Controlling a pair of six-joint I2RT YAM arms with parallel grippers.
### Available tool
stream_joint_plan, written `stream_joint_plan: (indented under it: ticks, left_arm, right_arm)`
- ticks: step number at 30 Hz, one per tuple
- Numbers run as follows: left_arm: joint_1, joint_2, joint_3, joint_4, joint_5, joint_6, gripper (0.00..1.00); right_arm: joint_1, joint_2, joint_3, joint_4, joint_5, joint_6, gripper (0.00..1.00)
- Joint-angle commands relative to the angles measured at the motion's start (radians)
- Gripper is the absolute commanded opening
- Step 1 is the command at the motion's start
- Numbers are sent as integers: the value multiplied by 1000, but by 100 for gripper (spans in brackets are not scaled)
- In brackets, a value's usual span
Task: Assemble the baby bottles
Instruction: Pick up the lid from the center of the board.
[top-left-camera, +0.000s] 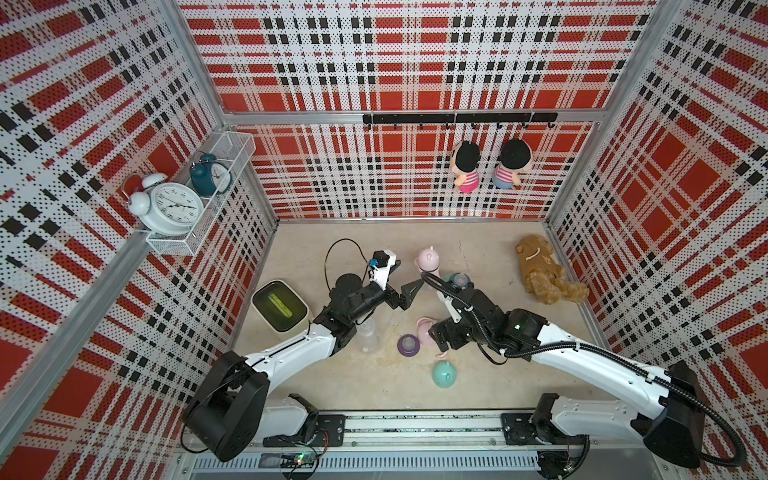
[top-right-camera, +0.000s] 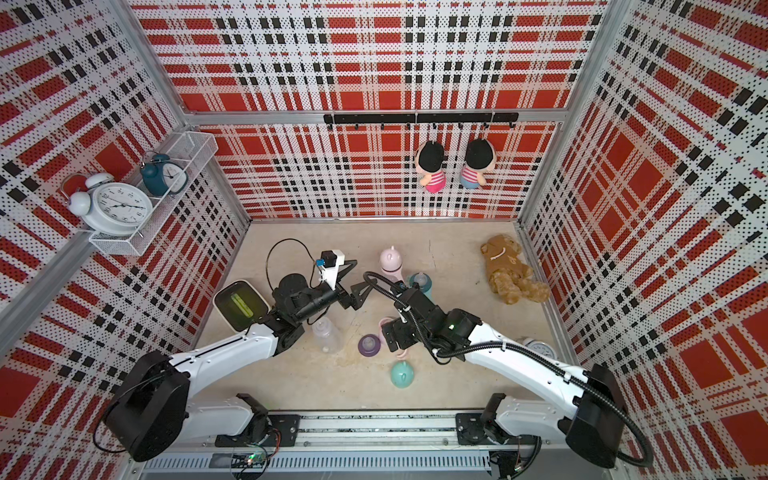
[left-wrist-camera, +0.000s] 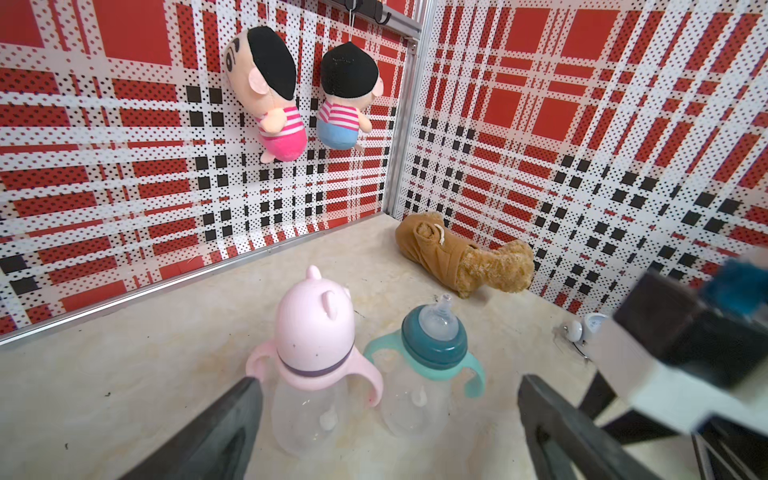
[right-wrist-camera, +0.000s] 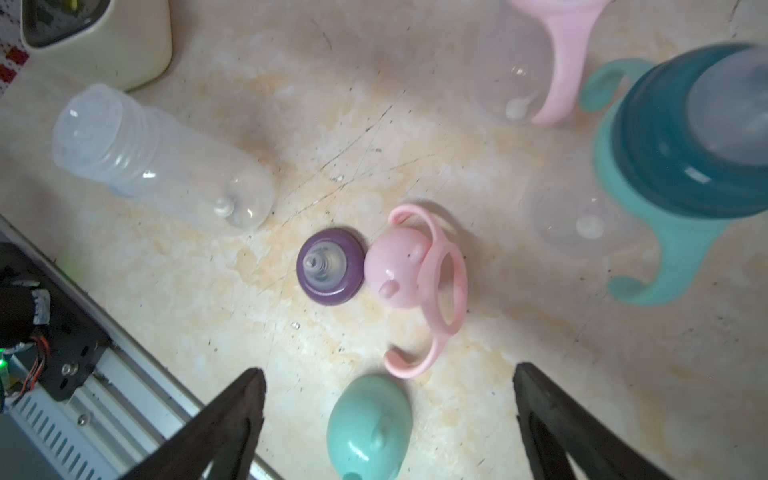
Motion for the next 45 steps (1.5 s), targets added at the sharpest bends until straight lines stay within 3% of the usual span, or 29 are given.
stream_joint_plan:
  ticks: [1, 11, 30, 45]
  left_arm:
    - [11, -27, 9, 2, -13, -1, 98]
    - [13, -24, 9, 2, -22, -1, 98]
    - [14, -32, 5, 2, -31, 5, 98]
    - [15, -28, 4, 2, -28, 7, 98]
  right_arm:
    - [60, 21, -36, -72, -1, 115, 94]
    - [166, 58, -152, -21, -41, 208, 87]
    - [191, 266, -166, 33, 25, 239, 77]
    - [191, 307, -155, 59, 33, 235, 68]
